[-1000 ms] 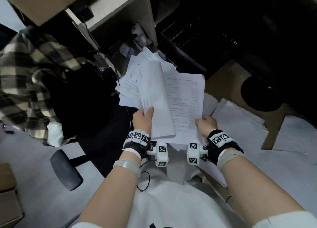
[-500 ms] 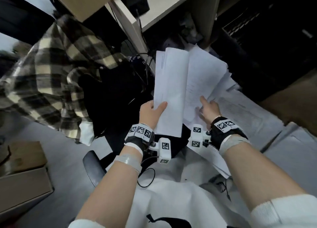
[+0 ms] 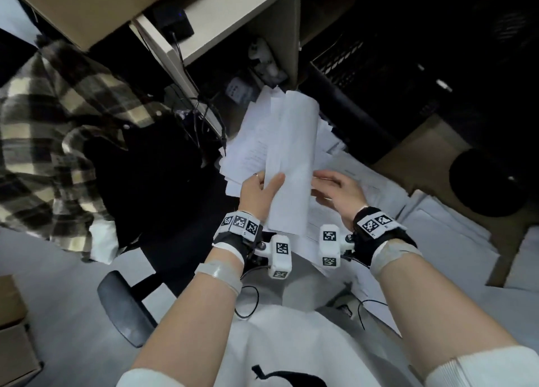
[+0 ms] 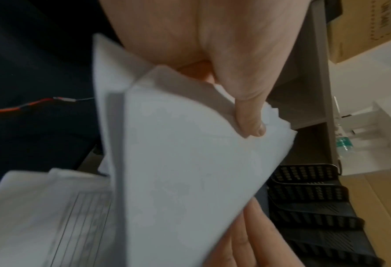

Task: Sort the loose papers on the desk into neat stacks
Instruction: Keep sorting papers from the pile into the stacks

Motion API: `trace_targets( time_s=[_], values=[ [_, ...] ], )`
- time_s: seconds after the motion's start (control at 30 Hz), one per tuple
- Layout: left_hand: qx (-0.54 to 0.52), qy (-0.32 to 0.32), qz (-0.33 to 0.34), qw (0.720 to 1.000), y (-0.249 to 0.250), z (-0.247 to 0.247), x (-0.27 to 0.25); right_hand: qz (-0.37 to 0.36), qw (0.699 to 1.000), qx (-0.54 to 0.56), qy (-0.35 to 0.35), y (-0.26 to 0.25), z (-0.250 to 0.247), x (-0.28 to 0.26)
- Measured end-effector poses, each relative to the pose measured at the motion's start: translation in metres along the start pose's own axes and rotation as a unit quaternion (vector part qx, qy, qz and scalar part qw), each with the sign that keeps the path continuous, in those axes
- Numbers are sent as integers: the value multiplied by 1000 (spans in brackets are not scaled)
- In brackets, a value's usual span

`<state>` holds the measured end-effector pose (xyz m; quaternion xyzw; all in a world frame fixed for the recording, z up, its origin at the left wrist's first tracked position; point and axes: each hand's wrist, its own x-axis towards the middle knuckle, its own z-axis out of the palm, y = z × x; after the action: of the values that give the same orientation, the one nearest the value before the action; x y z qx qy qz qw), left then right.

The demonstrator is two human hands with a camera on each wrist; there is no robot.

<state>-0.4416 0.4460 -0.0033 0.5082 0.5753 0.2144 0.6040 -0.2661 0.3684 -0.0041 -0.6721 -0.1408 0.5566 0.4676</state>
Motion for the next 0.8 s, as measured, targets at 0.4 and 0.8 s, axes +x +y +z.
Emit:
trace_targets(
  time_s=[0.4, 0.8],
  values=[
    [-83, -52, -12, 995, 8, 124, -96, -35, 998, 51, -1, 25, -136, -83],
    [6, -35, 59, 998, -2, 163, -120, -20, 997, 71, 30, 30, -183, -132]
  ],
)
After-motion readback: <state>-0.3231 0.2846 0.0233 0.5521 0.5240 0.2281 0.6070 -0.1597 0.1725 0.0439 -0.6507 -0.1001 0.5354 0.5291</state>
